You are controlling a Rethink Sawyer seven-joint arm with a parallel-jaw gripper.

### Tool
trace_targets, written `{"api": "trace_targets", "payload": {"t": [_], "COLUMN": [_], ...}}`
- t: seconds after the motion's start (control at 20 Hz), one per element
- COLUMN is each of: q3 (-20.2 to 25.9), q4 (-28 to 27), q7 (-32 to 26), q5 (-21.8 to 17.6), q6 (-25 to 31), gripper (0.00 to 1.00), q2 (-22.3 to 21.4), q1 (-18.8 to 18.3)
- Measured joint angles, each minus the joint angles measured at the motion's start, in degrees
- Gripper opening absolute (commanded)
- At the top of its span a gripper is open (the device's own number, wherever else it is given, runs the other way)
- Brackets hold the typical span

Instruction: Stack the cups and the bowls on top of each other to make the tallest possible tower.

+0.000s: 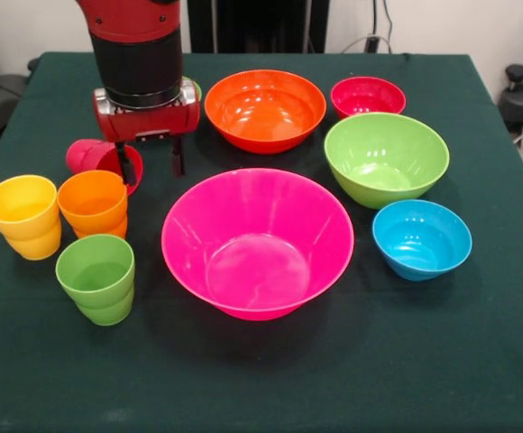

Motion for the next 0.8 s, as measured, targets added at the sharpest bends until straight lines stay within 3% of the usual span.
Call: {"api": "trace_targets", "payload": {"t": [0.8], "q3": [0.0], "q4": [-1.0], "q7": [0.0], "q5": [-0.1], "q6": [0.0], "gripper": [1.0], "q2": [3.3], "q1": [-3.3]}}
